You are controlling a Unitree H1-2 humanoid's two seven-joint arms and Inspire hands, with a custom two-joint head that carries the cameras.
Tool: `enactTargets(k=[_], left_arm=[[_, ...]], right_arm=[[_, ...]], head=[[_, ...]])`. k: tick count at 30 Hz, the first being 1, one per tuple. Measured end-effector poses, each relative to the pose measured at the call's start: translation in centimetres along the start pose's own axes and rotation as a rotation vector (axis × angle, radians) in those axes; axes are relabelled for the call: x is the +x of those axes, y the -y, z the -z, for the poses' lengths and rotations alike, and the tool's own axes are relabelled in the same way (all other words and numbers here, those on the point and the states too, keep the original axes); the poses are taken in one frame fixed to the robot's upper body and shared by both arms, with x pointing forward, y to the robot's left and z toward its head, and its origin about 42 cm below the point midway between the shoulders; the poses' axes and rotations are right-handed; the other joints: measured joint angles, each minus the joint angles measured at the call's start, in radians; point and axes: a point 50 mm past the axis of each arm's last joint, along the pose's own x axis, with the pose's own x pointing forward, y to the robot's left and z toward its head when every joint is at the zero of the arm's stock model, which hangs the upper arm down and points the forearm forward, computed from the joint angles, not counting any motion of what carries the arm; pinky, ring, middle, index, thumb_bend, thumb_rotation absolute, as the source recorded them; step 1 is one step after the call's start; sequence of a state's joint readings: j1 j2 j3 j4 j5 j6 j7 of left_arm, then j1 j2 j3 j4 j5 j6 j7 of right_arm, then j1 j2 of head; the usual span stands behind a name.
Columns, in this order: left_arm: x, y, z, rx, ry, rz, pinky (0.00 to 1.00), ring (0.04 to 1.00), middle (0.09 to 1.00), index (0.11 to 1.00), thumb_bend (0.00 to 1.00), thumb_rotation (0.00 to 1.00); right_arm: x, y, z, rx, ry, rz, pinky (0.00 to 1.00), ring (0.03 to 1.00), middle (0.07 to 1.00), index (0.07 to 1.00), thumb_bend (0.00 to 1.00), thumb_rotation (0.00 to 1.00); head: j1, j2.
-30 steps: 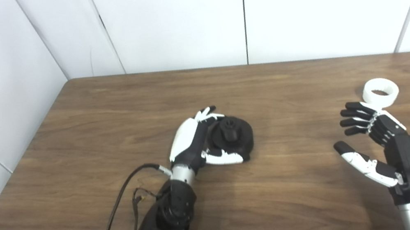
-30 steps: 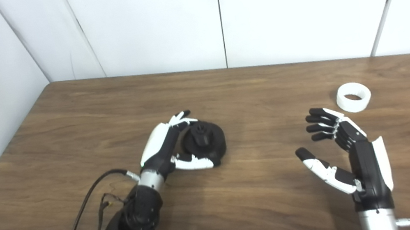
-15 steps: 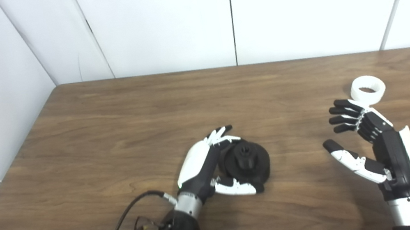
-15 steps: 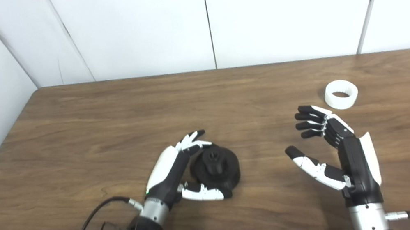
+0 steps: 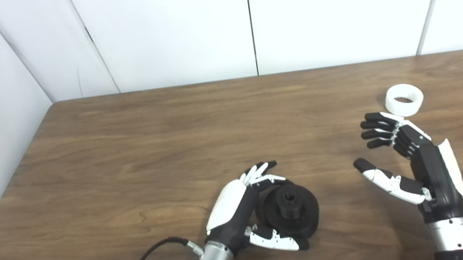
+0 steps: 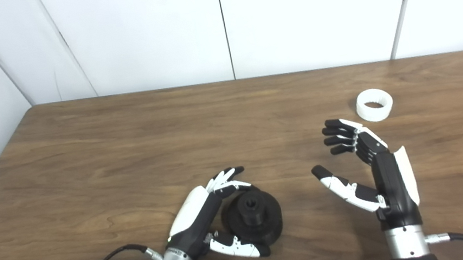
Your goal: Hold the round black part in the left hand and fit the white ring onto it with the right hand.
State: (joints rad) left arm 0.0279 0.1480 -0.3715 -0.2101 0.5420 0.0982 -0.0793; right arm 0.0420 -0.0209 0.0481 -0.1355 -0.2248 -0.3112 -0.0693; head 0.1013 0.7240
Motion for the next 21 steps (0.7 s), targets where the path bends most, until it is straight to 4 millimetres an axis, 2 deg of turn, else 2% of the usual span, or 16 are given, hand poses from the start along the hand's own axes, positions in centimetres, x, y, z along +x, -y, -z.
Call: enactTargets(k=[4,8,9,10,12,13,14,15,17,21], left_arm=[[-0.2,0.2,-0.2,0.001,0.004,0.012,1.00,1.000,0.975,0.596,0.93,0.22],[-0.2,0.0,-0.1,0.001,0.002,0.008,1.00,1.000,0.967,0.591,0.93,0.22],[-0.3,-0.1,0.0,0.001,0.001,0.007,1.00,1.000,0.967,0.590,0.93,0.23],[-0.3,-0.2,0.1,0.001,0.001,0.004,1.00,1.000,0.966,0.589,0.93,0.23],[-0.5,-0.5,0.4,-0.001,0.000,0.001,1.00,1.000,0.971,0.592,0.92,0.22],[-0.7,-0.8,0.7,0.003,0.000,0.002,1.00,1.000,0.971,0.592,0.92,0.22],[-0.9,-1.1,0.9,0.001,0.004,0.007,1.00,1.000,0.975,0.596,0.91,0.22],[-1.1,-1.3,1.0,-0.003,0.005,0.010,1.00,1.000,0.977,0.599,0.91,0.22],[-1.3,-1.9,1.3,-0.003,0.001,0.014,1.00,1.000,0.971,0.597,0.90,0.22],[-1.7,-3.1,2.1,-0.004,0.002,0.011,1.00,1.000,0.969,0.593,0.90,0.20]], right_arm=[[0.0,-0.2,0.0,-0.014,0.001,-0.008,0.60,0.668,0.718,0.741,0.60,0.25],[0.0,-0.4,0.0,-0.016,0.001,-0.011,0.58,0.664,0.714,0.735,0.60,0.20],[0.1,-0.4,0.0,-0.015,0.002,-0.012,0.58,0.664,0.714,0.735,0.60,0.19],[0.1,-0.5,-0.1,-0.015,0.002,-0.012,0.58,0.666,0.715,0.737,0.60,0.18],[0.1,-0.9,-0.1,-0.016,0.002,-0.010,0.57,0.653,0.707,0.733,0.60,0.19],[0.1,-1.2,-0.2,-0.016,0.002,-0.012,0.56,0.650,0.705,0.732,0.60,0.19],[0.1,-1.9,-0.4,-0.018,-0.001,-0.018,0.56,0.650,0.702,0.729,0.60,0.18],[0.1,-2.5,-0.5,-0.014,-0.008,-0.019,0.56,0.647,0.700,0.728,0.59,0.17],[0.1,-4.0,-0.8,0.007,-0.012,-0.022,0.56,0.649,0.699,0.728,0.59,0.15],[0.1,-6.2,-1.2,0.032,-0.050,-0.039,0.59,0.665,0.701,0.732,0.58,0.15]], head=[[-0.034,-0.002],[-0.092,-0.005],[-0.116,-0.006],[-0.182,-0.011],[-0.224,-0.012],[-0.294,-0.014],[-0.334,-0.017],[-0.334,-0.017],[-0.421,-0.024],[-0.465,-0.032]])
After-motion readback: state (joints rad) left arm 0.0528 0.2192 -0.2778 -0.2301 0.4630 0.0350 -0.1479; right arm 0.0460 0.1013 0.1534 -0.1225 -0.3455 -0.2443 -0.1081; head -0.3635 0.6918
